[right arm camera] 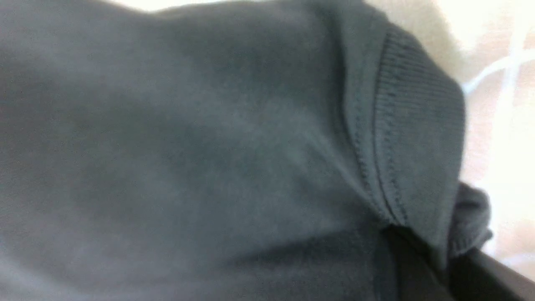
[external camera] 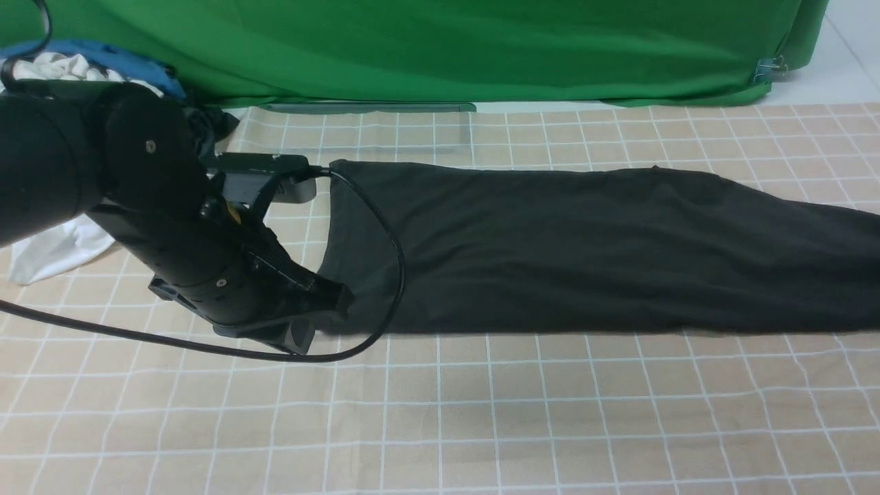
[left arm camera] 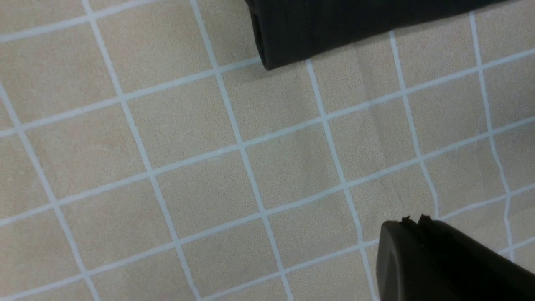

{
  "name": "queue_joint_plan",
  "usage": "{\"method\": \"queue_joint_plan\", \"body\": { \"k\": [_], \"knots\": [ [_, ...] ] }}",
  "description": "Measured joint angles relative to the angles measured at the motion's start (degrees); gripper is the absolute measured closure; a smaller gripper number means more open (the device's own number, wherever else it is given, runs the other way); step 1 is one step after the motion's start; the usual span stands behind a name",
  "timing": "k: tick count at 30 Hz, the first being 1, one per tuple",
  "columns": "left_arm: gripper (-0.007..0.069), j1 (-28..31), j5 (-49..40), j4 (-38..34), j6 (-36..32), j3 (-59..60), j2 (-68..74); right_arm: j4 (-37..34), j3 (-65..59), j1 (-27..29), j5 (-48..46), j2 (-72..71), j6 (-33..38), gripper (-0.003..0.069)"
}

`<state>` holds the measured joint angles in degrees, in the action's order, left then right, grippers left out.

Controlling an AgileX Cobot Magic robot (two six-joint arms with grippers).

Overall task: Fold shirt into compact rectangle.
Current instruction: 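Fold the right end of the dark garment over onto its left end with the right gripper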

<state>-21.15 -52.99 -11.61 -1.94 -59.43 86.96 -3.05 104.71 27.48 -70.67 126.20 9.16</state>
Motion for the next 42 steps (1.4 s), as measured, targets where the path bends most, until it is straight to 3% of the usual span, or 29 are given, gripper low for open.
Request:
{"method": "queue_joint_plan", "body": {
  "k": [6, 16, 23, 26, 27, 35, 42],
  "knots": [
    [0.0606, 0.0, -0.38, -0.05, -1.11, 0.0, 0.0, 3.05, 4.69, -0.06, 0.45, -5.73, -2.12, 0.0561],
    [0.0606, 0.0, -0.55, -0.07, -2.24, 0.0, 0.0, 1.47, 5.25, -3.01, 0.5, -7.41, -4.2, 0.0561],
    [0.0606, 0.0, -0.55, -0.07, -2.52, 0.0, 0.0, -12.56, 7.37, -15.55, 0.76, -11.03, -2.52, 0.0561],
    [0.0606, 0.0, -0.55, -0.07, -2.7, 0.0, 0.0, -15.39, 8.02, -20.46, 1.43, -11.39, -2.52, 0.0561],
    [0.0606, 0.0, -0.55, -0.07, -2.7, 0.0, 0.0, -16.66, 8.06, -24.65, 2.34, -11.46, -2.47, 0.0561],
    [0.0606, 0.0, -0.71, -0.07, -2.7, 0.0, 0.0, -17.77, 8.06, -44.02, 10.63, -8.23, -3.66, 0.0561],
    [0.0606, 0.0, -0.84, -0.07, -2.7, 0.0, -0.12, -18.22, 8.06, -53.98, 17.23, -3.31, -5.53, 0.0561]
  ]
}}
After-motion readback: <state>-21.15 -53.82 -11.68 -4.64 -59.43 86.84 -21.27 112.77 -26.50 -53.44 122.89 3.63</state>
